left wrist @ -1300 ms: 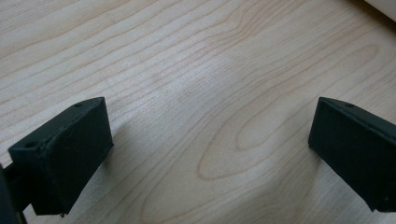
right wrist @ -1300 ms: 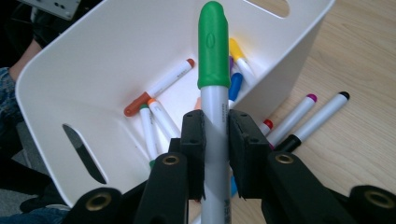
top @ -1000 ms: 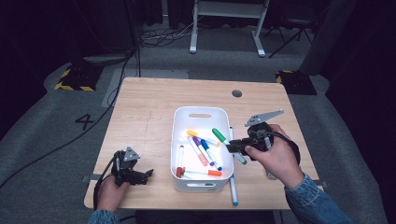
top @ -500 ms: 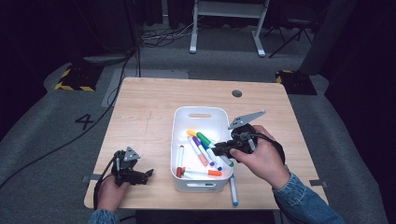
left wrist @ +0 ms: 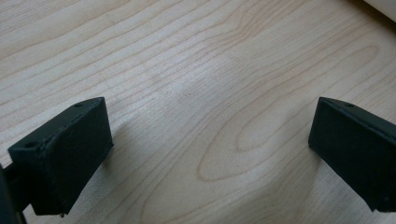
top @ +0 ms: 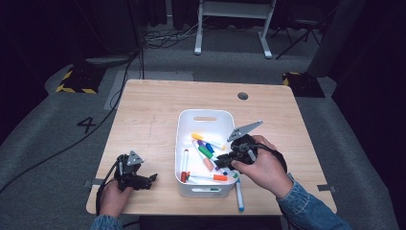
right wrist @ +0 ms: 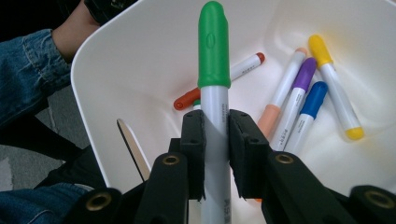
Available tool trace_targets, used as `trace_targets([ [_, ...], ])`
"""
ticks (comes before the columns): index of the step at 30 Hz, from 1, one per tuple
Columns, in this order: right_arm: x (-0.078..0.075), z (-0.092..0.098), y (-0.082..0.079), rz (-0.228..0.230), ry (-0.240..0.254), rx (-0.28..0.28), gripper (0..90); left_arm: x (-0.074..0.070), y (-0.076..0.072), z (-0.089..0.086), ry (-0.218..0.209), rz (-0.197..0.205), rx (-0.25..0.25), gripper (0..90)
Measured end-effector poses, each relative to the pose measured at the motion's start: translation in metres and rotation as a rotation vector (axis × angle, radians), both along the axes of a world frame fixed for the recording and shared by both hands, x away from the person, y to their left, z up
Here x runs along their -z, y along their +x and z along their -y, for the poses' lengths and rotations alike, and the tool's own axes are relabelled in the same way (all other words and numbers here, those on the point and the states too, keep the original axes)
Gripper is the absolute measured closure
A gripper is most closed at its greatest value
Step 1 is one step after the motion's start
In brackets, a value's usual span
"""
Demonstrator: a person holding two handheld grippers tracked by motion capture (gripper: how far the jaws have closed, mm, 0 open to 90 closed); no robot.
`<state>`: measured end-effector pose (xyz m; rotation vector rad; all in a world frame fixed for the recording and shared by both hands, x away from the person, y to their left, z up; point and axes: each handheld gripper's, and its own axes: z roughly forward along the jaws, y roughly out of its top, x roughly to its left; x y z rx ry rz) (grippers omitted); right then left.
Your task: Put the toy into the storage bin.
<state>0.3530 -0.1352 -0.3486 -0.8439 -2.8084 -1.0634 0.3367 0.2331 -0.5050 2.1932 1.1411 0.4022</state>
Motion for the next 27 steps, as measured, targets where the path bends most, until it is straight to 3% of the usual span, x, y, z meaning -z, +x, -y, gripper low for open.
trace_targets([
  [7, 0.011, -0.006, -0.003, -0.011, -0.039, -0.030, 77.2, 0.000, 0.000, 0.000, -0.001, 0.000, 0.001, 0.0],
  [17, 0.021, -0.019, -0.007, 0.023, -0.094, -0.095, 77.1, 0.000, 0.000, 0.000, -0.001, 0.000, 0.001, 0.0],
  [23, 0.021, -0.020, -0.008, 0.031, -0.099, -0.094, 76.8, 0.000, 0.000, 0.000, -0.002, 0.001, 0.001, 0.0],
  [25, 0.021, -0.020, -0.008, 0.038, -0.103, -0.101, 74.6, 0.000, 0.000, 0.000, -0.002, 0.001, 0.001, 0.0],
  [27, 0.022, -0.020, -0.009, 0.050, -0.106, -0.103, 65.4, 0.000, 0.000, 0.000, -0.002, 0.001, 0.000, 0.0],
])
